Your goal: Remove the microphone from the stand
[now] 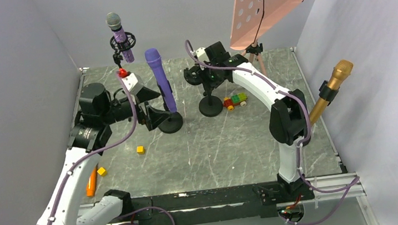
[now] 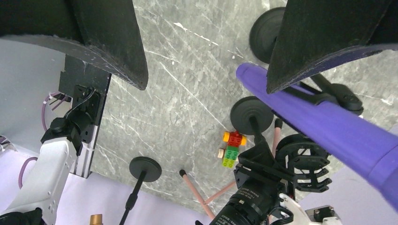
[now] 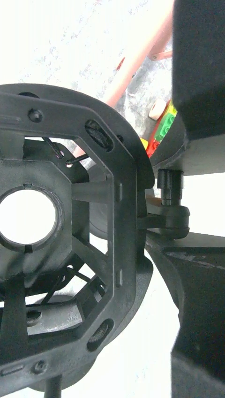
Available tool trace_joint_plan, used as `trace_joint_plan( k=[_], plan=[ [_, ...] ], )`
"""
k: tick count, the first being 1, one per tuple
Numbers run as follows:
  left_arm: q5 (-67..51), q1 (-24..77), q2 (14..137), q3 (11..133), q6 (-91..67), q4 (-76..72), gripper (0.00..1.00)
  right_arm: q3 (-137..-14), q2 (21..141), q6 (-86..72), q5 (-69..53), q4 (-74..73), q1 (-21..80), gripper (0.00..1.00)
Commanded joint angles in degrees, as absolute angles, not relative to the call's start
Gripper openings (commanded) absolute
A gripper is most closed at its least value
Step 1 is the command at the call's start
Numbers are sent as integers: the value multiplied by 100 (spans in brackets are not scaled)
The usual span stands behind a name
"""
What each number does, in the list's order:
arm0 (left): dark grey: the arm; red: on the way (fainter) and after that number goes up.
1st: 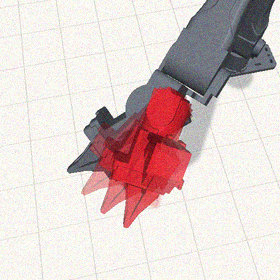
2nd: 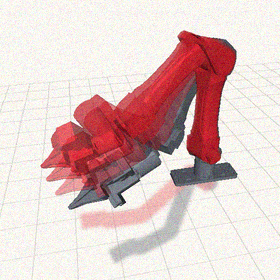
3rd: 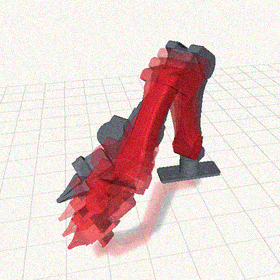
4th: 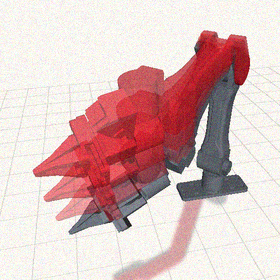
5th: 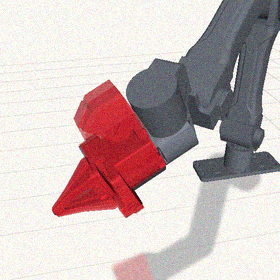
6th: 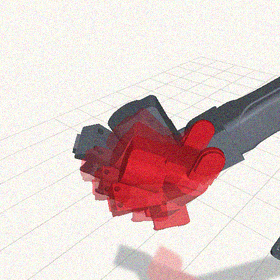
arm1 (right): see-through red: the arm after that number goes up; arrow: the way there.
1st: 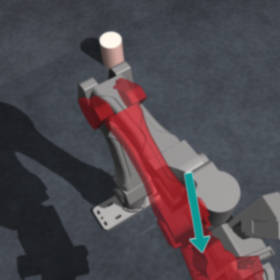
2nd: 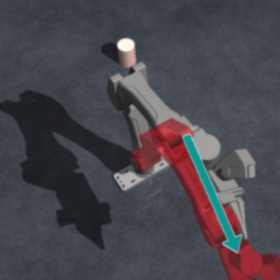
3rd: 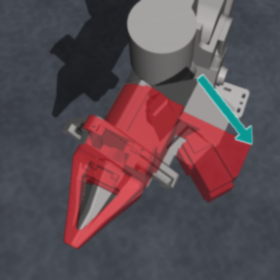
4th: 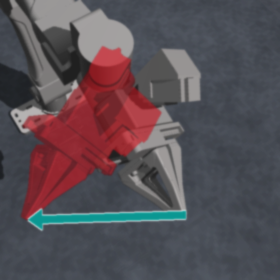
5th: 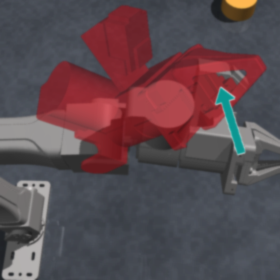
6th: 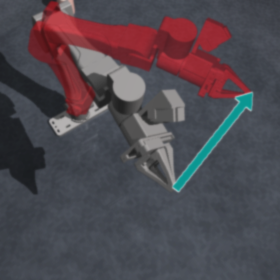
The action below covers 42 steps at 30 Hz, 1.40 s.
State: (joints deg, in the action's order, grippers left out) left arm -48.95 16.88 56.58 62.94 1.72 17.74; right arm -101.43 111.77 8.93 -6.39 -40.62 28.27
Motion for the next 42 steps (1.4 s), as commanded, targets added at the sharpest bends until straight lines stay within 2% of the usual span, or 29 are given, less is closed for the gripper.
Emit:
trace_joint_plan(
  k=[1,3,7,11,14,21,33,42],
  plan=[
    [-5250,1369,5337,6476,307,2085,99,-10433,11189,764,-785,-3907,2825,46],
    [-5281,1222,5227,6449,440,2289,99,-10424,10987,729,-944,-3971,2828,55],
    [-5096,921,4997,6317,877,2763,99,-10427,10476,690,-1353,-4104,2830,66],
    [-5061,594,4809,5983,1190,2931,99,-10204,9844,752,-1709,-4258,2826,73],
    [-5220,215,4756,5737,929,2788,98,-9883,9381,935,-2170,-4317,2829,74],
    [-5553,-744,4678,4967,-779,1908,95,-9363,8740,1248,-3396,-4304,2839,75],
    [-5679,-899,4493,4800,-734,1907,96,-9581,9320,857,-3823,-4153,2901,75],
    [-5826,-915,4501,4927,-150,2065,95,-9705,9227,1522,-4289,-4392,3360,77]
  ],
)
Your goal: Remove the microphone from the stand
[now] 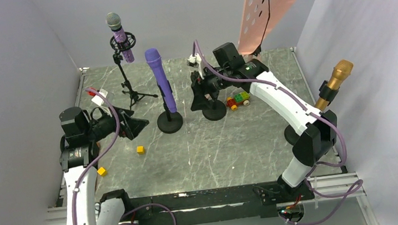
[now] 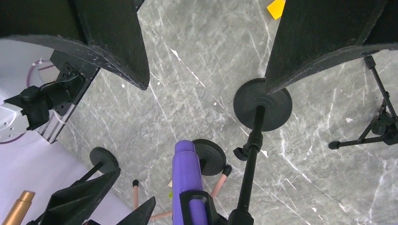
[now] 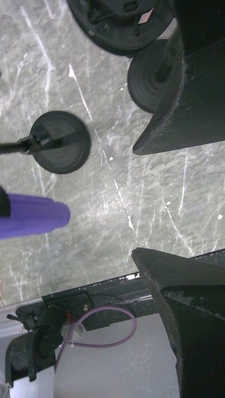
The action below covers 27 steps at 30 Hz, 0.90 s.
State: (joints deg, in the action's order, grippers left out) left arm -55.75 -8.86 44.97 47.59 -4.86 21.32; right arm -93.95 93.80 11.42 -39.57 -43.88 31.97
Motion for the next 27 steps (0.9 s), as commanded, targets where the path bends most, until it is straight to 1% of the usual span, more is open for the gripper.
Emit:
trace_joint_plan(
  k=[1,4,7,12,15,18,22,25,27],
  plan=[
    [-5865,-902,4526,4957,-137,2026,95,-9746,9228,1543,-4289,-4390,3399,77],
    [-5845,-695,4663,5195,-76,1829,95,-9939,9305,1406,-4309,-4246,3477,78],
    [-5728,-278,4956,5734,135,1639,97,-10230,9473,1146,-4397,-4093,3525,78],
    [-5348,383,5564,6248,-462,470,99,-10542,9741,908,-4460,-3930,3667,78],
    [-4972,491,6148,6635,-1049,158,99,-10609,9854,819,-4284,-3848,3816,78],
    [-4899,532,6591,6707,-1654,-511,99,-10675,9976,653,-4082,-3758,3924,78],
    [-4739,713,7027,6796,-1872,-1040,99,-10768,10114,528,-3906,-3692,3997,78],
    [-4856,879,7361,6943,-2003,-1348,99,-10784,10157,519,-3851,-3683,4012,78],
    [-4962,957,7524,6998,-2104,-1584,96,-10776,10162,518,-3858,-3683,4017,78]
  ],
)
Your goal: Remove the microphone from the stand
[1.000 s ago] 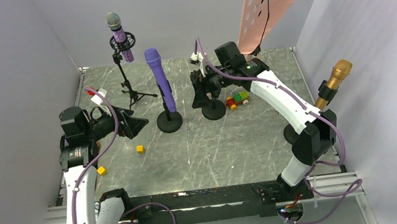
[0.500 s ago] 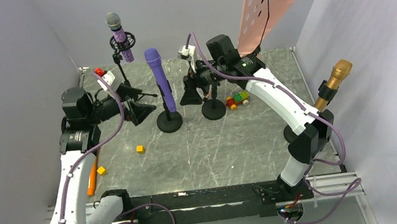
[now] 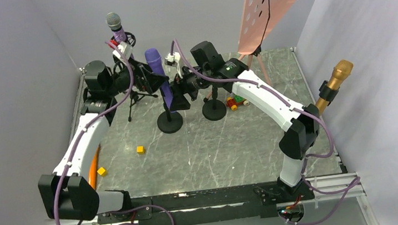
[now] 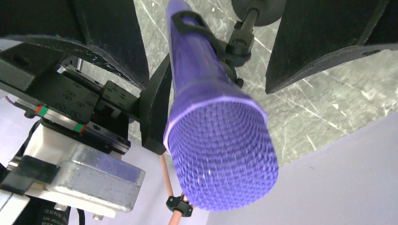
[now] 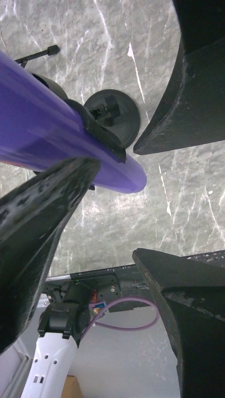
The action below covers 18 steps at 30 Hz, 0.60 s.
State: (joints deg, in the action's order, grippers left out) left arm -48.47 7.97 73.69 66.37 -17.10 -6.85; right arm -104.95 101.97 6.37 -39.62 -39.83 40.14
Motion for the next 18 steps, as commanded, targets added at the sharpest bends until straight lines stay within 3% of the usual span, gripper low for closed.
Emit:
trace_joint_plan(
  k=[1,6,13,18],
  plan=[
    [-5075,986,7583,7016,-2131,-1693,94,-10763,10153,519,-3866,-3695,4017,78],
    [-6048,1015,7674,7029,-1962,-2048,75,-10551,9898,791,-3842,-3878,4008,79],
    [-7291,966,7904,6904,-2767,-2684,34,-10206,9489,1099,-3853,-4108,4004,79],
    [-8263,967,8250,7191,-3917,-3695,24,-10379,9229,1395,-4040,-4478,3944,79]
  ],
)
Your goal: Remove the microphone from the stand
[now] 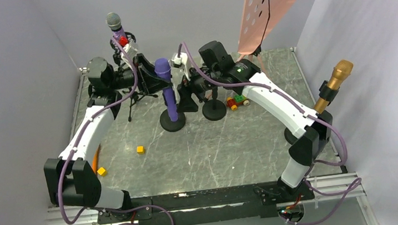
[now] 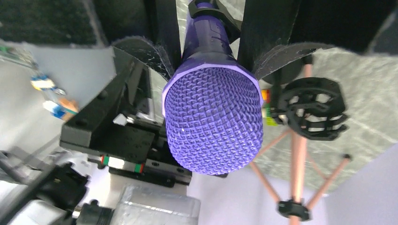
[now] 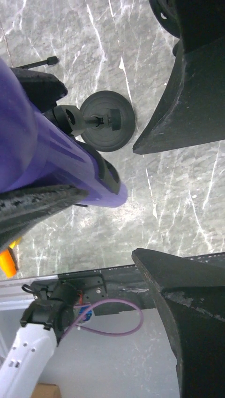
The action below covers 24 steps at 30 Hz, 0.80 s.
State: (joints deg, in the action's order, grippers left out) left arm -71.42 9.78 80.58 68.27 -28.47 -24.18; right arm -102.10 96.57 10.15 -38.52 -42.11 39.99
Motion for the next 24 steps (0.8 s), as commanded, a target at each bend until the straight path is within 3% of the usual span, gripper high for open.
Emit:
trace_joint_plan(
  k=[1,6,16,24],
  plan=[
    [-8560,965,8373,7311,-4259,-3967,24,-10399,9124,1543,-4120,-4583,3934,79],
    [-9434,1016,8675,7814,-4996,-4313,23,-9877,8508,2173,-4441,-4619,3852,82],
    [-10090,1757,8763,8455,-4552,-2617,23,-8860,8311,1873,-5012,-3118,3744,84],
    [-10090,2092,8463,7594,-4651,-3186,36,-8327,8333,1695,-5674,-2200,3738,85]
  ],
)
